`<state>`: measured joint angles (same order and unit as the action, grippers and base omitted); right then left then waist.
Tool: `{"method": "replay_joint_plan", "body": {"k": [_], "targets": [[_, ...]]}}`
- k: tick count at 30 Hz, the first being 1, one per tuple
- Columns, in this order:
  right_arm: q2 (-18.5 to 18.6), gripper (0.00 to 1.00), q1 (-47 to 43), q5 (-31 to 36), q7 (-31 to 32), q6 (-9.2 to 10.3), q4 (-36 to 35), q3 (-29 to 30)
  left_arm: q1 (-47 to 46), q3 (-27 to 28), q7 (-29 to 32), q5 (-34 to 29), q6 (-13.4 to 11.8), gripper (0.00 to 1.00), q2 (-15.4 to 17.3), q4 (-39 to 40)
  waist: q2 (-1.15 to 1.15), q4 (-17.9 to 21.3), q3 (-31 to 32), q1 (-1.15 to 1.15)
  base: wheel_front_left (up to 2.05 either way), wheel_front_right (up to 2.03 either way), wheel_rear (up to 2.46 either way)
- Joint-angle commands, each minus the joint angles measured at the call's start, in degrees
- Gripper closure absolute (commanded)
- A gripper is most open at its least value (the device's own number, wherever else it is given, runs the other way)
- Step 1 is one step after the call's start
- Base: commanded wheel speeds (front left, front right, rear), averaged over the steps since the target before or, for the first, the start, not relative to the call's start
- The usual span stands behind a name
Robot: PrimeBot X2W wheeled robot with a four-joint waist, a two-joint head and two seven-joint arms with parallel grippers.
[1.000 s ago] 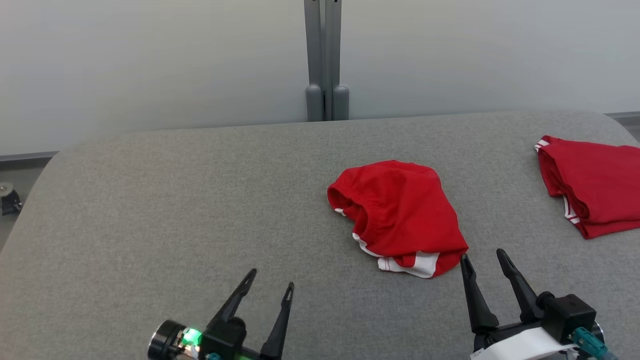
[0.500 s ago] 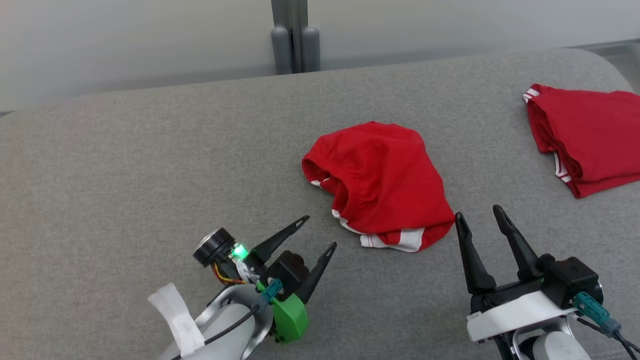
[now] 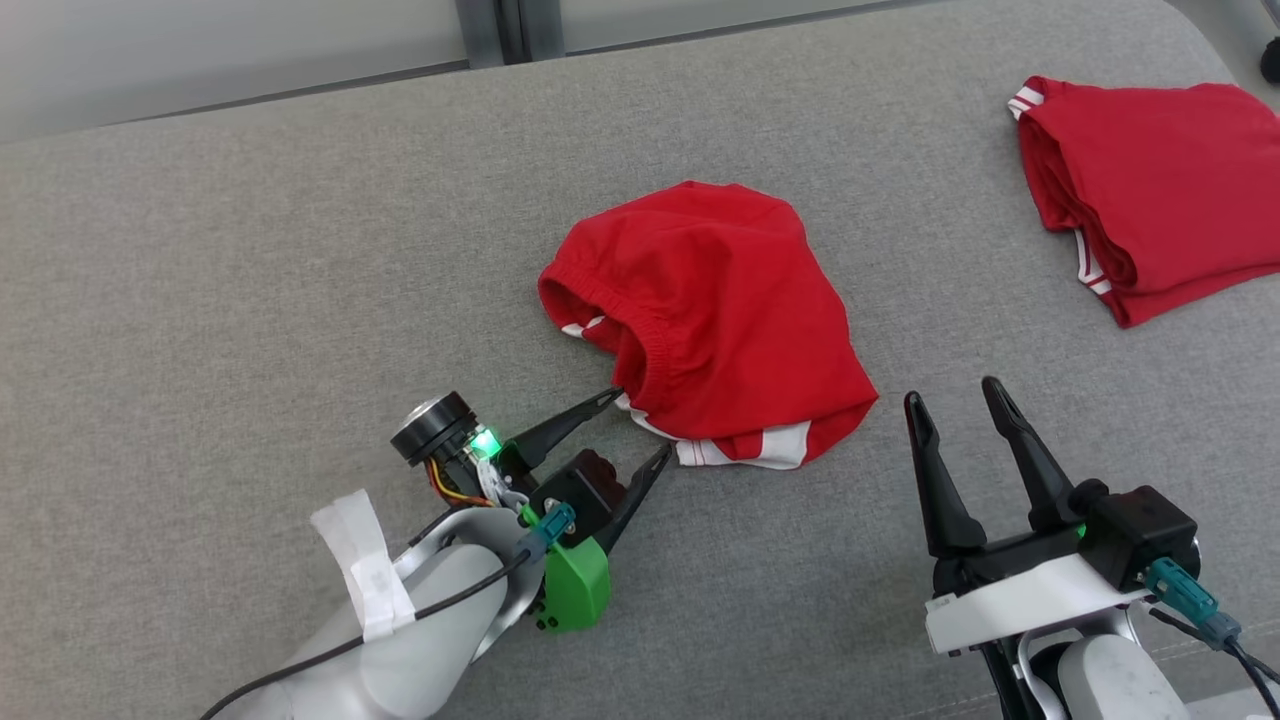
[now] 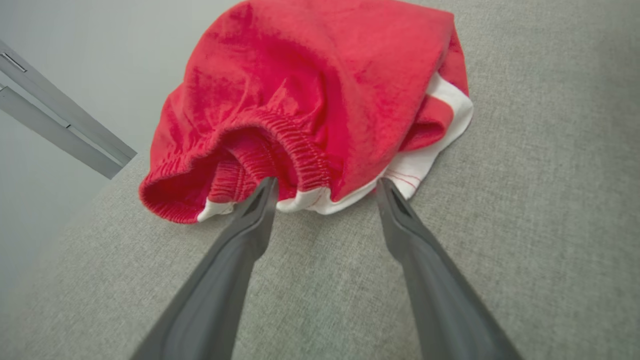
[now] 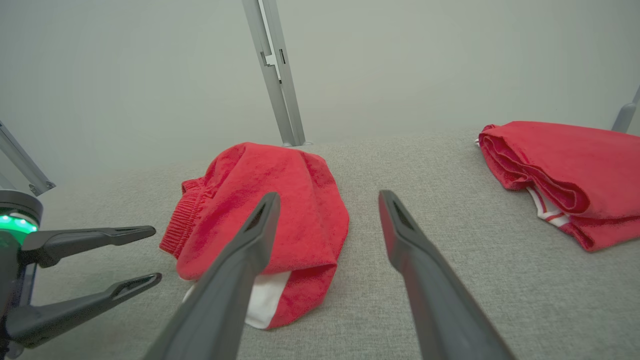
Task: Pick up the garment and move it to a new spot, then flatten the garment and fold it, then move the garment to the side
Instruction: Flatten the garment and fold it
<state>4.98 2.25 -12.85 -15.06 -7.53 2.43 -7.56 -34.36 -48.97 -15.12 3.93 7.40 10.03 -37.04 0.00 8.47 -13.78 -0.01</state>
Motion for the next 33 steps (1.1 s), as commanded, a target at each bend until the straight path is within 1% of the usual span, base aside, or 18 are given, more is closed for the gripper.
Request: {"method": "replay_joint_plan", "body": {"k": [1, 6, 13, 17, 18, 19, 20, 21, 22, 30, 32, 33], "targets": [[-0.11, 0.00, 0.71, 0.50, -0.15, 0.09, -0.11, 0.11, -1.43, -0.41, -0.01, 0.67, 0.13, 0.00, 0.78, -0.27, 0.00, 0.88, -0.96, 0.01, 0.00, 0.00, 0.00], [-0.27, 0.00, 1.39, 0.58, -0.15, 0.09, -0.36, 0.07, -3.11, -1.94, -0.02, 1.05, 0.13, 0.00, 1.81, -1.34, 0.00, 1.57, -1.96, 0.01, 0.00, 0.00, 0.00], [-0.34, 0.00, 1.70, 0.67, -0.15, 0.09, -0.50, 0.25, -5.94, -5.57, -0.01, -1.46, 0.13, 0.00, 3.93, -3.05, 0.00, 2.17, -2.82, 0.01, 0.00, 0.00, 0.00], [-0.32, 0.00, 1.74, 0.72, -0.15, 0.09, -0.47, 0.27, -7.31, -6.67, -0.02, -1.89, 0.13, 0.00, 4.77, -3.17, 0.00, 2.39, -2.90, 0.01, 0.00, 0.00, 0.00], [-0.33, 0.00, 1.78, 0.73, -0.15, 0.09, -0.45, 0.28, -7.47, -6.86, -0.02, -1.94, 0.13, 0.29, 4.83, -2.67, 0.00, 2.44, -2.88, 0.01, 0.00, 0.00, 0.00], [-0.33, 0.00, 1.84, 0.74, -0.15, 0.09, -0.41, 0.28, -7.62, -6.96, -0.02, -1.84, 0.14, 0.56, 4.98, -2.20, 0.00, 2.51, -2.84, 0.01, 0.00, 0.00, 0.00], [-0.34, 0.00, 1.85, 0.74, -0.15, 0.09, -0.37, 0.27, -7.68, -7.14, -0.01, -1.80, 0.14, 0.69, 5.25, -1.91, 0.00, 2.56, -2.81, 0.01, 0.00, 0.00, 0.00], [-0.36, 0.00, 1.83, 0.75, -0.15, 0.09, -0.34, 0.26, -7.76, -7.37, -0.01, -1.77, 0.14, 0.86, 5.51, -1.43, 0.00, 2.63, -2.77, 0.01, 0.00, 0.00, 0.00], [-0.39, 0.00, 1.81, 0.77, -0.15, 0.09, -0.33, 0.27, -7.86, -7.53, -0.01, -1.66, 0.14, 1.00, 5.67, -1.19, 0.00, 2.68, -2.73, 0.01, 0.00, 0.00, 0.00], [-0.60, 0.00, 1.62, 0.49, -0.15, 0.09, 0.01, 0.25, -8.51, -9.82, -0.02, -0.39, 0.14, 1.00, 7.12, -0.01, 0.00, 3.42, -1.50, 0.01, 0.00, 0.00, 0.00], [-0.76, 0.00, 1.54, 0.26, -0.15, 0.09, 0.10, 0.28, -8.42, -10.15, -0.02, 1.53, 0.14, 1.00, 7.09, 1.45, 0.00, 3.74, -0.99, 0.01, 0.00, 0.00, 0.00], [-0.86, 0.00, 1.44, 0.17, -0.15, 0.09, 0.22, 0.29, -7.91, -9.94, -0.02, 4.32, 0.14, 1.00, 6.64, 3.00, 0.00, 3.89, -0.61, 0.01, 0.00, 0.00, 0.00]]}}
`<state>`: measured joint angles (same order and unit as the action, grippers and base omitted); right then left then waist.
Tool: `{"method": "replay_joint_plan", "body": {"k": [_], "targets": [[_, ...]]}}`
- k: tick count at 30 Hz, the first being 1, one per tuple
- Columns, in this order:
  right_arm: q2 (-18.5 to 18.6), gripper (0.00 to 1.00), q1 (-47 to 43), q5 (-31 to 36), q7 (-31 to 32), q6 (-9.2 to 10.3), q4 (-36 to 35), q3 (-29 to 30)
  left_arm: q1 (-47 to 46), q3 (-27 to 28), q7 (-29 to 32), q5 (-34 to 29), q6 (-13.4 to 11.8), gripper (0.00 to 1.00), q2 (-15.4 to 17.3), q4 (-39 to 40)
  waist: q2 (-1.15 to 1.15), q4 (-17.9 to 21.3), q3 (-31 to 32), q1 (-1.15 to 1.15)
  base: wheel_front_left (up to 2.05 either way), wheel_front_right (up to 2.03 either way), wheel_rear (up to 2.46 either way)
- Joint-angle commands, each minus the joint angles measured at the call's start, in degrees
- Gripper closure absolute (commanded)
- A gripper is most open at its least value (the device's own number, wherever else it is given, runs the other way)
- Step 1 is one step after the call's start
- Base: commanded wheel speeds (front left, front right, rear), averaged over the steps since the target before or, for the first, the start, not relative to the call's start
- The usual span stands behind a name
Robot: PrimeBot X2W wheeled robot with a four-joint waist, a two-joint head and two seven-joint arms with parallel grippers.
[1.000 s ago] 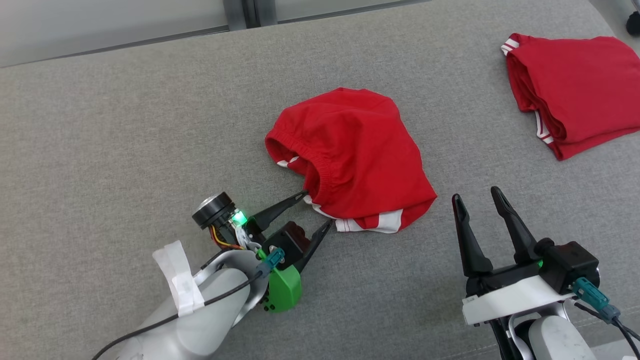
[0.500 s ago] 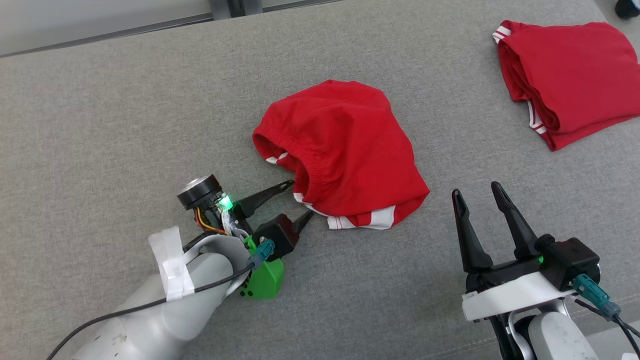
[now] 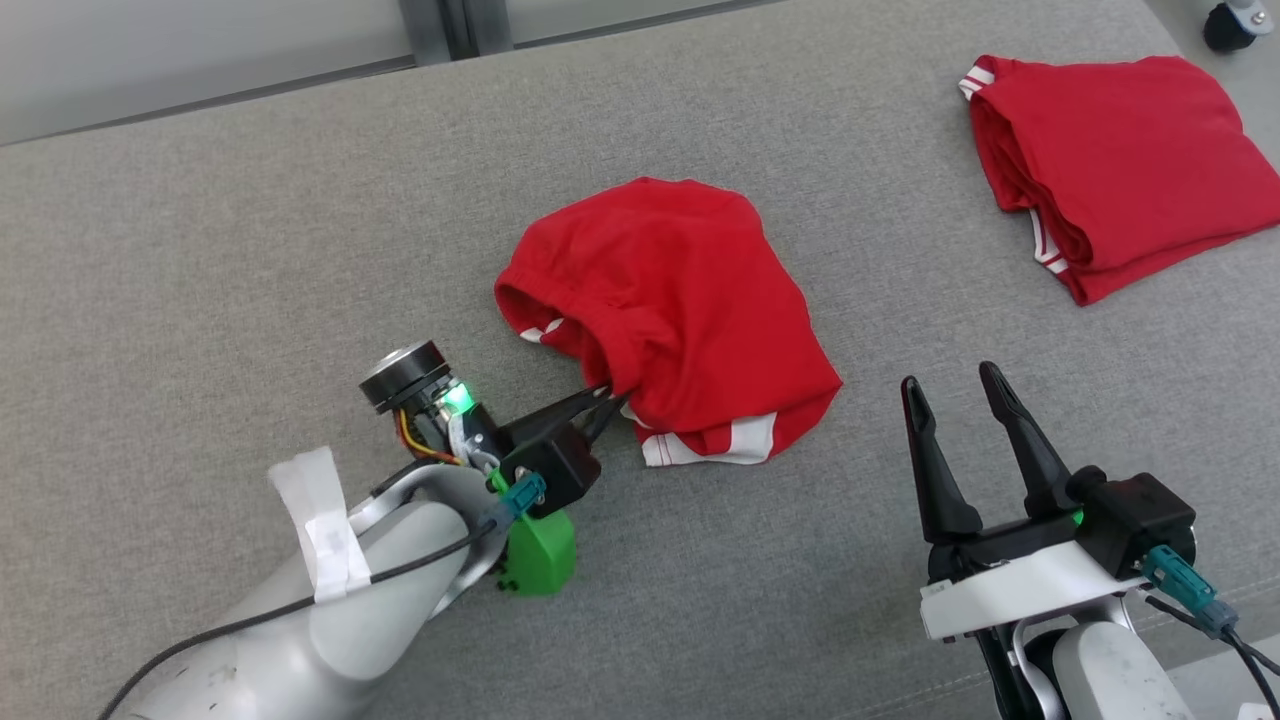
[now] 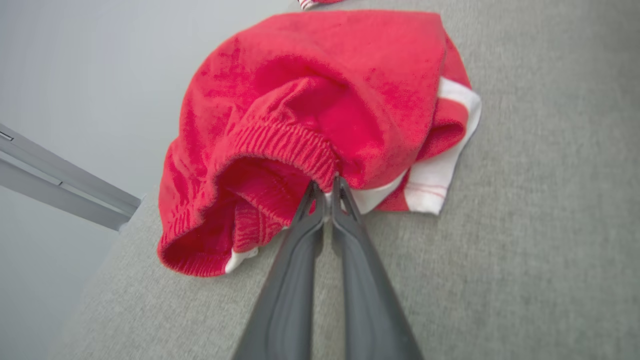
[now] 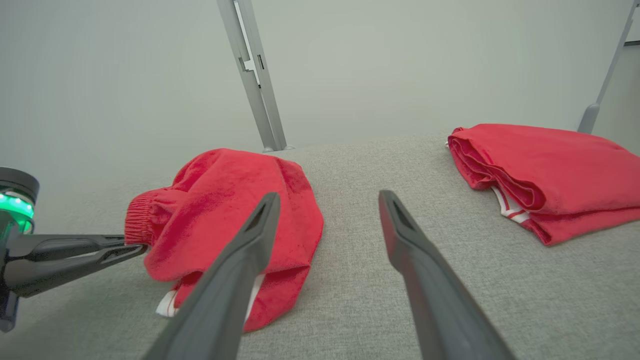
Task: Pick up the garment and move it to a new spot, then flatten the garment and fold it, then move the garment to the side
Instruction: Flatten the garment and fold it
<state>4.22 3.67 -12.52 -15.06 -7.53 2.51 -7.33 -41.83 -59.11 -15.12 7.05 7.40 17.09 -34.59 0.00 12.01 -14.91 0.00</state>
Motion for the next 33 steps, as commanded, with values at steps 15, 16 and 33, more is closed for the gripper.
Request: {"method": "replay_joint_plan", "body": {"k": [15, 16, 33], "targets": [[-1.20, 0.00, -2.88, -1.81, -0.15, 0.09, 2.43, -1.01, -20.53, -2.37, 8.97, 47.95, 0.03, 1.00, 2.85, 19.54, 0.00, 3.80, 8.51, 0.00, 0.00, 0.00, 0.00], [-1.21, 0.00, -3.20, -1.90, -0.15, 0.09, 2.59, -0.99, -22.19, -1.67, 9.88, 49.58, 0.03, 1.00, 2.48, 19.74, 0.00, 3.99, 8.95, 0.00, 0.00, 0.00, 0.00], [-1.21, 0.00, -8.05, -1.79, -0.15, 0.09, 2.50, 1.18, -5.08, -0.93, 25.12, 66.86, -10.41, 1.00, 8.61, 17.24, 0.00, 2.82, 12.90, 0.00, 0.00, 0.00, 0.00]]}}
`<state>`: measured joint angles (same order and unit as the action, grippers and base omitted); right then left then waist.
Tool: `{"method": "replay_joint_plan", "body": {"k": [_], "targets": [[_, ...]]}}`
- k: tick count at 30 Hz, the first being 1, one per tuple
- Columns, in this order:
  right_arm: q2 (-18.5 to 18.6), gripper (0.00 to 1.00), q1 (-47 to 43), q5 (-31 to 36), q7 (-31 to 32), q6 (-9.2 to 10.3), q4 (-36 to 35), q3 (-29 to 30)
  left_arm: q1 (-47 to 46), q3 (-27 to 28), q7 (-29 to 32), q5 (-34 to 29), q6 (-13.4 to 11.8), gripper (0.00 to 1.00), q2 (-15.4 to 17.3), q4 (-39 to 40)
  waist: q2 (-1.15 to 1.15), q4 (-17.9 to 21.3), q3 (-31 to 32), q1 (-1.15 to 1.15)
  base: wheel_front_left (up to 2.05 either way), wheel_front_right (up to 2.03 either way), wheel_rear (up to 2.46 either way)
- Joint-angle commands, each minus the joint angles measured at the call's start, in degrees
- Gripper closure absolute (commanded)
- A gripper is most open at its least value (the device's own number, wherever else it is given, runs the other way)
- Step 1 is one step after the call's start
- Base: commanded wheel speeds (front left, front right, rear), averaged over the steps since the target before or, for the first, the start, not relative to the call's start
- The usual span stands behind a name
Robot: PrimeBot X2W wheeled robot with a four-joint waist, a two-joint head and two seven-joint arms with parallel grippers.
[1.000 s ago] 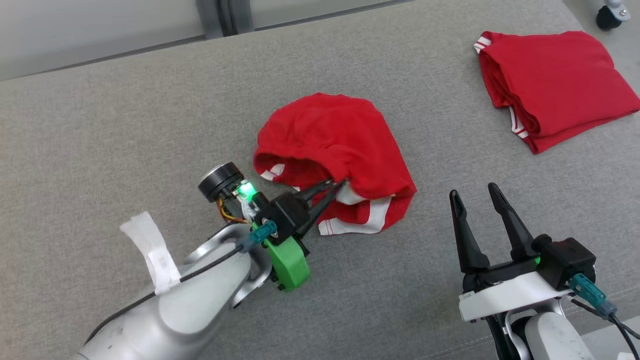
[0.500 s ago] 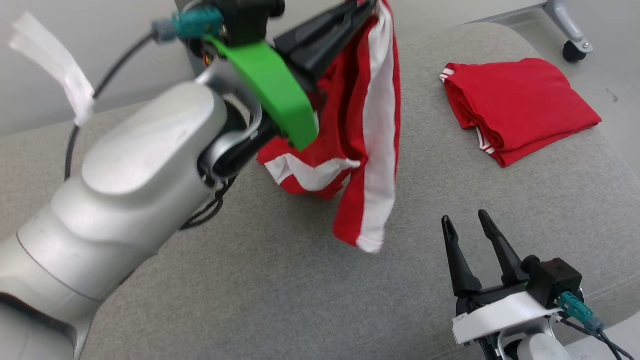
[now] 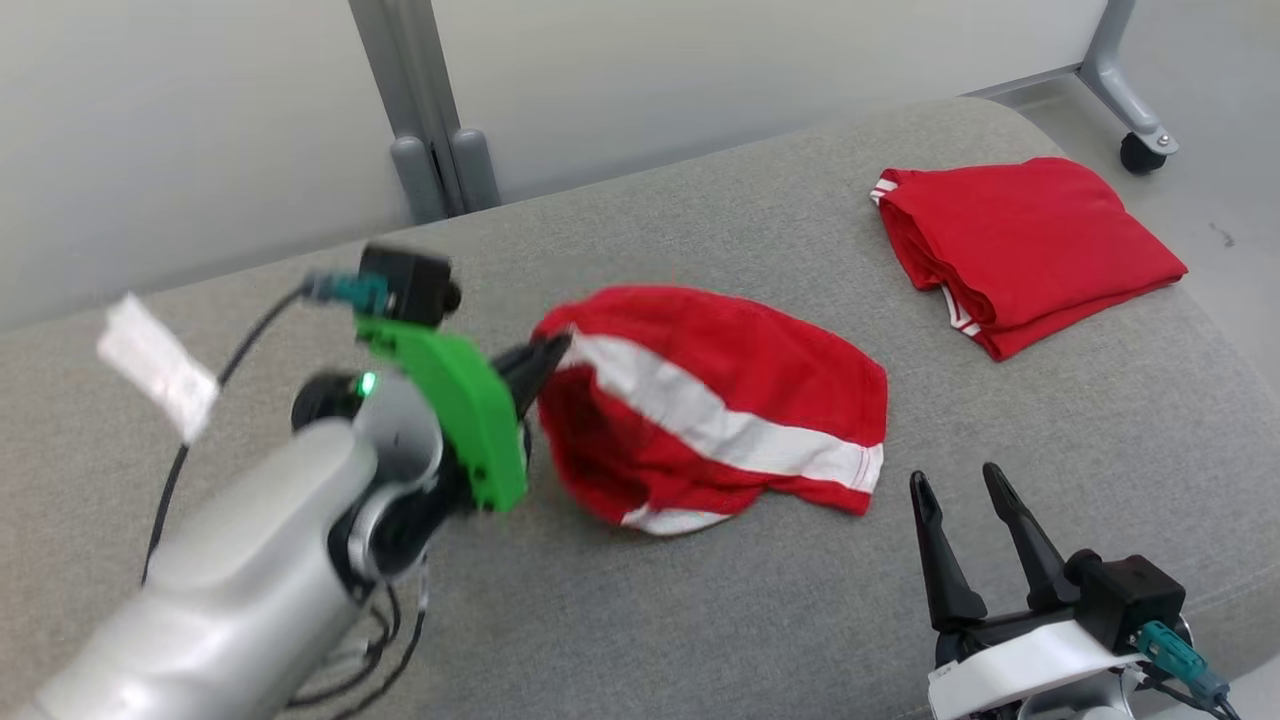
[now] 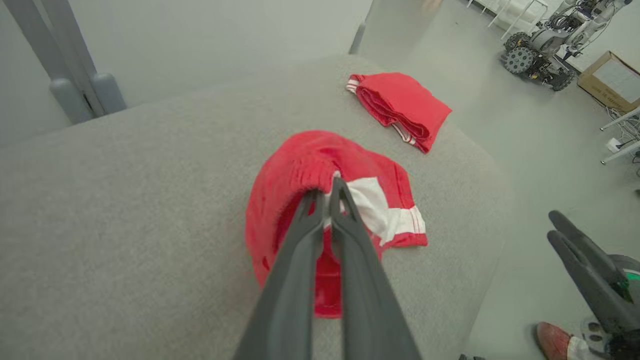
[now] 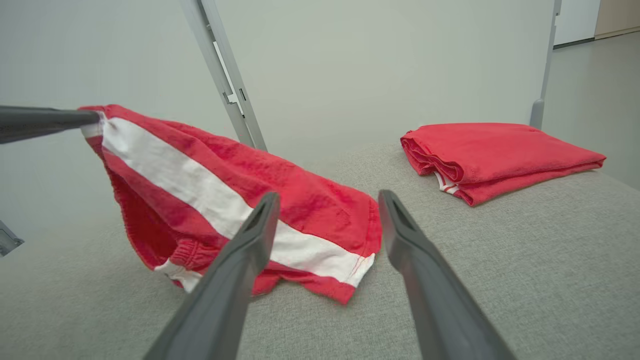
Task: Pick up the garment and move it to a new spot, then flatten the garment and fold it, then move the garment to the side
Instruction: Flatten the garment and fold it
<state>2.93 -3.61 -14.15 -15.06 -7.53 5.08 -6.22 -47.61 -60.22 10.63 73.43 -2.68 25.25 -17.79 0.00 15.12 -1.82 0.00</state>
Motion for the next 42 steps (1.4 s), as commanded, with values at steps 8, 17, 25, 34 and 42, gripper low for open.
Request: {"method": "replay_joint_plan", "body": {"k": [8, 17, 25, 34, 42], "targets": [[1.42, 0.00, -0.96, -5.58, -0.16, 0.09, 2.63, -1.65, 18.05, 0.49, -16.98, -2.72, 0.17, 1.00, 8.34, 5.56, 0.00, -4.78, -2.10, 0.00, 0.00, 0.00, 0.00], [10.21, 0.00, 7.34, -16.76, 0.44, 0.09, 15.29, -11.51, 19.80, 0.09, -22.45, -5.40, 1.96, 1.00, 7.40, 1.90, 0.00, -9.73, -4.26, 0.00, 0.00, 0.00, 0.00], [18.91, 0.00, 19.86, -30.97, 10.42, 0.07, 21.66, -19.41, 17.73, -0.18, -22.96, -7.21, 2.75, 1.00, 6.37, -0.61, 0.00, -11.36, -6.35, 0.00, 0.00, 0.00, 0.00], [23.39, 1.00, 23.20, -41.52, 13.86, 0.06, 22.88, -26.92, 16.60, -0.12, -23.52, -7.75, 3.71, 1.00, 4.99, -2.82, 0.00, -12.85, -7.27, 0.00, 0.00, 0.00, 0.00], [28.23, 1.00, 22.11, -44.04, 9.32, 0.06, 18.16, -31.40, 17.51, 0.01, -23.94, -7.80, 4.27, 1.00, 5.43, -2.98, 0.00, -11.98, -4.80, 0.00, 0.00, 0.00, 0.00]]}}
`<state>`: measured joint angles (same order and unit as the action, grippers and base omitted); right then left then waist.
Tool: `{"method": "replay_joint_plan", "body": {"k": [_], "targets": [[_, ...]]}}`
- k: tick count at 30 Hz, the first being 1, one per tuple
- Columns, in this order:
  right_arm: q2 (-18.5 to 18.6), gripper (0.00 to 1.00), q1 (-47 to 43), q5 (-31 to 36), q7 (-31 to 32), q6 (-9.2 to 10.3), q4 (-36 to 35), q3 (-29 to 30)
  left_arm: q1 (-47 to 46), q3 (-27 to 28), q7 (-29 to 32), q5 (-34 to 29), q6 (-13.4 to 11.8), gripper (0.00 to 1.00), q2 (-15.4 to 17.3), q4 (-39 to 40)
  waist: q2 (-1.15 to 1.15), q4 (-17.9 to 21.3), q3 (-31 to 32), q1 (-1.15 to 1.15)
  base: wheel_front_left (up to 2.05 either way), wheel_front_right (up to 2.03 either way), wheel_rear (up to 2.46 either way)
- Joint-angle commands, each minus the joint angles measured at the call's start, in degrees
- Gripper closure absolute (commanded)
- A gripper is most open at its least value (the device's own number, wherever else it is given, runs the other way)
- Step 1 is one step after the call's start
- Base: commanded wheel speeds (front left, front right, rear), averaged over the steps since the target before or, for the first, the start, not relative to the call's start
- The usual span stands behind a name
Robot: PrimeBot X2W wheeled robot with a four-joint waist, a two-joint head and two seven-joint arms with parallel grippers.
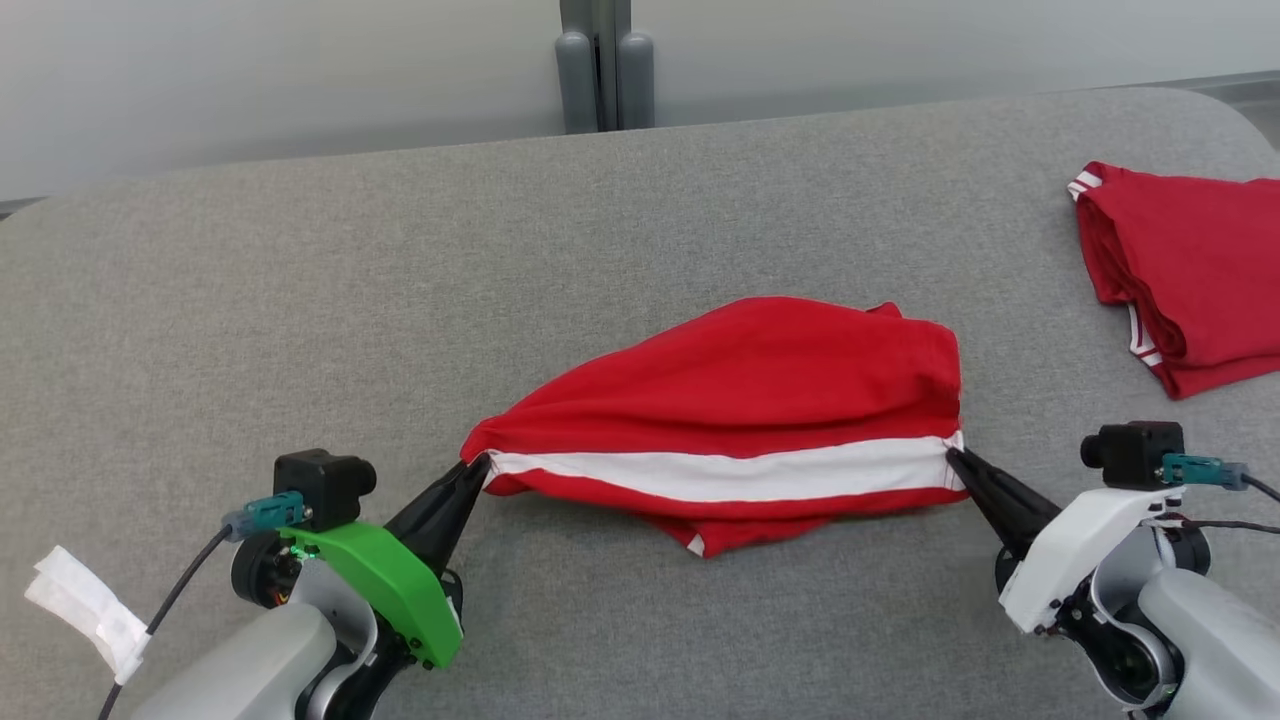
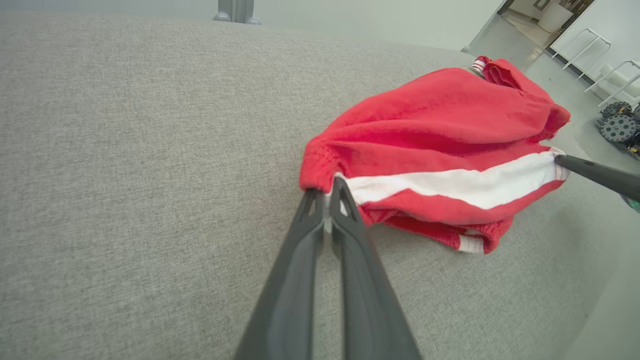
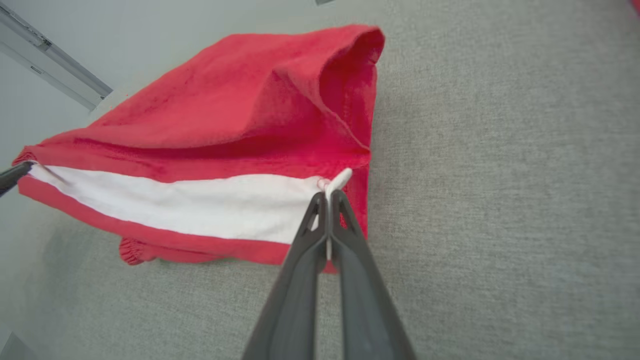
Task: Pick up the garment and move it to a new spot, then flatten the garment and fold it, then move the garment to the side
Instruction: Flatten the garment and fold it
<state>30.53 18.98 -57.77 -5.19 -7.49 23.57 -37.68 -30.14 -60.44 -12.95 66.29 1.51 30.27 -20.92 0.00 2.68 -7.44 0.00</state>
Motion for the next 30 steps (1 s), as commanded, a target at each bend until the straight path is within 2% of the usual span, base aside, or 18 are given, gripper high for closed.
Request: {"method": "replay_joint_plan", "body": {"k": [1, 7, 12, 15, 18, 23, 27, 30], "targets": [[1.41, 1.00, -0.67, -0.91, -1.51, 0.02, -1.37, 0.14, -0.11, 0.24, -0.40, -0.86, 0.12, 1.00, 0.67, 0.68, 0.00, 0.65, 1.30, 0.00, 0.00, 0.00, 0.00], [7.72, 1.00, 0.39, -3.12, -5.79, 0.02, -9.31, 3.85, -2.94, 1.88, 2.26, 1.28, 1.05, 1.00, 3.42, 9.02, 0.00, 1.77, 3.42, 0.00, 0.00, 0.00, 0.00], [12.54, 1.00, 5.43, -4.53, -6.47, 0.02, -15.96, 10.39, -10.02, 4.85, 12.19, 6.32, 0.87, 1.00, 8.22, 20.00, 0.00, 2.84, 2.41, 0.00, 0.00, 0.00, 0.00], [14.13, 1.00, 11.62, -2.70, -5.24, 0.02, -16.89, 13.43, -18.62, 7.37, 17.32, 5.64, -0.27, 1.00, 9.74, 23.59, 0.00, 3.21, -1.10, 0.00, 0.00, 0.00, 0.00], [13.23, 1.00, 20.00, -0.87, -3.93, 0.02, -15.52, 14.54, -27.62, 8.91, 20.04, 2.23, -0.32, 1.00, 8.93, 22.21, 0.00, 3.58, -5.83, 0.00, 0.00, 0.00, 0.00], [9.63, 1.00, 37.40, 4.50, -3.08, 0.03, -8.30, 13.81, -44.19, 9.31, 20.10, -7.26, 3.22, 1.00, 5.11, 12.92, 0.00, 4.09, -14.95, 0.00, 0.00, 0.00, 0.00], [5.53, 1.00, 48.61, 7.57, -6.45, 0.03, -3.11, 13.53, -54.52, 9.51, 12.73, -14.91, 5.04, 1.00, 1.25, 4.82, 0.00, 4.75, -20.24, 0.00, 0.00, 0.00, 0.00], [4.05, 1.00, 53.04, 8.37, -8.29, 0.03, -1.39, 12.69, -59.28, 8.48, 6.42, -19.30, 5.61, 1.00, -0.91, 0.11, 0.00, 5.16, -22.49, 0.00, 0.00, 0.00, 0.00]]}}
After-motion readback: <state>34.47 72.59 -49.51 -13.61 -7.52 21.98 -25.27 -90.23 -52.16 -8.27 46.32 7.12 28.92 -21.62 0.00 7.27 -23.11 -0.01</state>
